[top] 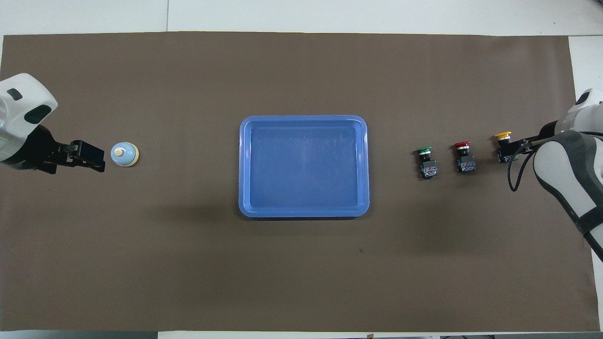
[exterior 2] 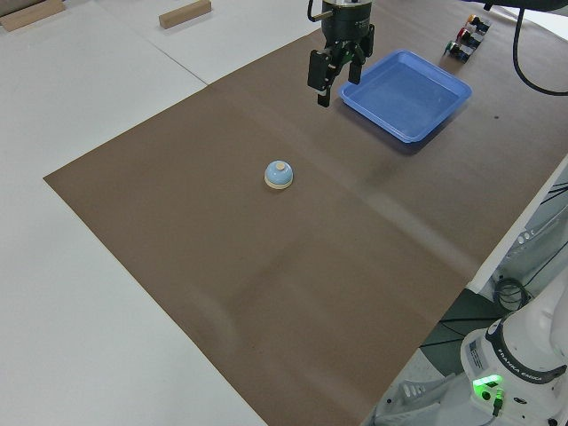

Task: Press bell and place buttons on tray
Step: 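Grasp the yellow-capped button with the right gripper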

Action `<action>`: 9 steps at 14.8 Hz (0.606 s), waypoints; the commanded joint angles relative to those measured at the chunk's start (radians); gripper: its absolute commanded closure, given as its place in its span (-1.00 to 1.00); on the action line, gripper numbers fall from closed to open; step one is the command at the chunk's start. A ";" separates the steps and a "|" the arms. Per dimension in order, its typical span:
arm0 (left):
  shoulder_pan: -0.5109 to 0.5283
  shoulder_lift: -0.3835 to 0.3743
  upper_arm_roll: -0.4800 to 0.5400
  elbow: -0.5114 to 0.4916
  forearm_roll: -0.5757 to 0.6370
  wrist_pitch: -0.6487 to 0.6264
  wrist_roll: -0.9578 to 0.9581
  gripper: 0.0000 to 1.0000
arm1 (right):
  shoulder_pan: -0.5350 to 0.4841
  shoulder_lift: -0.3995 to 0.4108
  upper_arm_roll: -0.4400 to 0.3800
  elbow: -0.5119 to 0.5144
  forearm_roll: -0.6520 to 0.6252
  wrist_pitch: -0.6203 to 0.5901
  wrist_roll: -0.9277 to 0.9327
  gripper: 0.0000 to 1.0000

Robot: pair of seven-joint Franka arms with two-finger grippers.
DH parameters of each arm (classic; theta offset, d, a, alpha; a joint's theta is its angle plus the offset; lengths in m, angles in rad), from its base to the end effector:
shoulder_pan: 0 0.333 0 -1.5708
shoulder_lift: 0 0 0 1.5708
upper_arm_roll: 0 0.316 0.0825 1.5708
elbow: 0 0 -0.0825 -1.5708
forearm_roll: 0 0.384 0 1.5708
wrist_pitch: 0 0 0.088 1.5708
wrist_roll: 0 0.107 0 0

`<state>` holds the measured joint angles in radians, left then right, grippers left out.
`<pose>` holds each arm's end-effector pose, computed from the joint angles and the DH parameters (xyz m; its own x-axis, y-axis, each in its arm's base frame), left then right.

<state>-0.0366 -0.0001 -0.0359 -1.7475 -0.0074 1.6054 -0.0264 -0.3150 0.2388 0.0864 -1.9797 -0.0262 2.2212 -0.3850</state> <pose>0.5455 -0.0404 0.5444 0.9889 -0.0451 -0.1417 -0.0451 -0.9990 0.0035 0.5830 -0.1383 0.3484 0.9856 0.1689 0.0033 0.1689 -0.9856 0.0018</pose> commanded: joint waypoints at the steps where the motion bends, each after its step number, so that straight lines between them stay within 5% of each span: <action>1: -0.012 -0.031 0.013 0.067 0.000 -0.082 0.011 -1.00 | -0.018 0.040 0.009 -0.002 0.003 0.037 -0.043 -1.00; 6: -0.012 -0.038 0.011 0.055 -0.003 -0.076 0.002 -1.00 | -0.002 0.114 0.009 0.016 0.006 0.143 -0.026 -1.00; 9: 0.001 -0.040 0.017 0.057 -0.003 -0.076 0.002 -1.00 | -0.001 0.120 0.009 0.016 0.006 0.143 0.005 -0.59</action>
<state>-0.0355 -0.0330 -0.0320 -1.6888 -0.0074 1.5429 -0.0261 -0.3116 0.3526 0.0887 -1.9752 -0.0258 2.3618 -0.3992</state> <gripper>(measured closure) 0.000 0.026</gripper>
